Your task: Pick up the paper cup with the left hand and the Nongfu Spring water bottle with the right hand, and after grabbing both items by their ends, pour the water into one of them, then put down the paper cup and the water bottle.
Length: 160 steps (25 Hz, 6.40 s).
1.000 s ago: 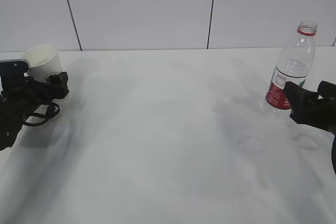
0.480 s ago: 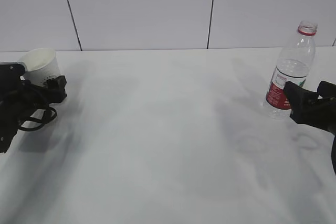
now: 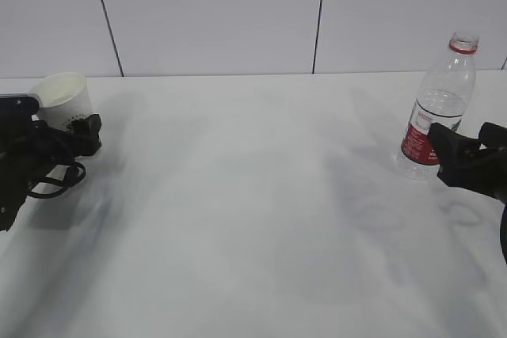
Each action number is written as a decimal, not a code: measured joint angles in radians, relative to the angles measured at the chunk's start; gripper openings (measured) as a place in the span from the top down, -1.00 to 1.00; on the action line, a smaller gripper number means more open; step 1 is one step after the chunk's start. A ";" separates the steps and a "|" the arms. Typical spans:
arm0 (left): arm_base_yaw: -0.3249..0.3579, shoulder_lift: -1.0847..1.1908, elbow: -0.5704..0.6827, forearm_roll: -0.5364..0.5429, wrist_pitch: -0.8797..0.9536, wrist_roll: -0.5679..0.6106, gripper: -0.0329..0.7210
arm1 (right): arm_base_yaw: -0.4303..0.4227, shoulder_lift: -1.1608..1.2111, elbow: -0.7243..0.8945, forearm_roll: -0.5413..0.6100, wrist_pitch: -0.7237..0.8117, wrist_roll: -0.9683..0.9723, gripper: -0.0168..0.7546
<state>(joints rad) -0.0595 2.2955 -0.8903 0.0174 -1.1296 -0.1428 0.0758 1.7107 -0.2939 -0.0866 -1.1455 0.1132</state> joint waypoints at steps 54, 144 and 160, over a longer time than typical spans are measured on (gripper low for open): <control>-0.015 -0.294 0.342 0.038 -0.015 0.019 -0.85 | 0.000 0.000 0.000 -0.017 0.000 0.000 -0.56; -0.016 -1.811 0.377 0.119 1.293 0.017 -0.65 | 0.000 -1.229 -0.056 0.004 1.388 -0.031 -0.56; -0.016 -1.975 0.369 0.084 1.625 0.017 -0.65 | 0.000 -1.339 -0.163 0.053 1.766 -0.061 -0.56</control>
<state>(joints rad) -0.0752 0.3202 -0.5213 0.1016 0.4954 -0.1257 0.0758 0.3716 -0.4574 -0.0336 0.6206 0.0518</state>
